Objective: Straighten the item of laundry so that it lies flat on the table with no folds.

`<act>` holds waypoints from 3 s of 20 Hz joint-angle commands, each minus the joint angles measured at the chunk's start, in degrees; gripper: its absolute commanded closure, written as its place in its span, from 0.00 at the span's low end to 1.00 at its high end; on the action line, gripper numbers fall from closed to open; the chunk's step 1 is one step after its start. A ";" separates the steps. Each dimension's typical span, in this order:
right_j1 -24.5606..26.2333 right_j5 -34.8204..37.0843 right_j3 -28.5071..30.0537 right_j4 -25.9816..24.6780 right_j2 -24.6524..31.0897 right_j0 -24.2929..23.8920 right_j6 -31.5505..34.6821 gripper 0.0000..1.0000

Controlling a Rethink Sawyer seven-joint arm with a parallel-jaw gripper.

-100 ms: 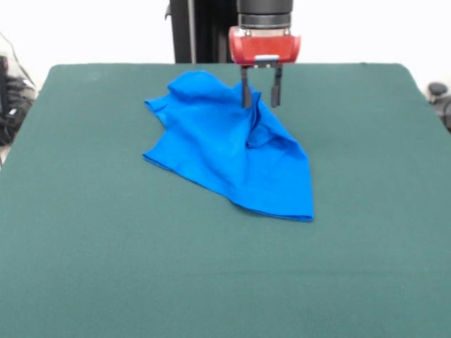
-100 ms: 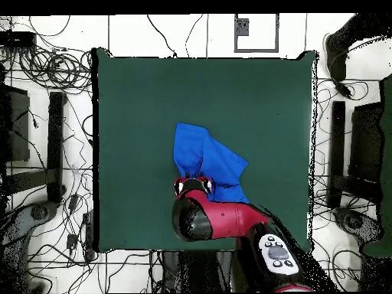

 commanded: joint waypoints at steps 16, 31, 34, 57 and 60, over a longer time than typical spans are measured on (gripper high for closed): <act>1.93 0.62 1.60 2.87 2.64 2.11 10.96 1.00; 1.59 0.71 2.05 2.27 3.03 1.34 10.59 0.00; 1.64 0.47 2.08 2.21 3.07 1.30 10.64 0.00; 0.70 1.26 4.02 1.09 -0.17 2.73 9.84 0.00; 0.73 0.66 4.51 0.55 -0.61 2.48 9.63 0.00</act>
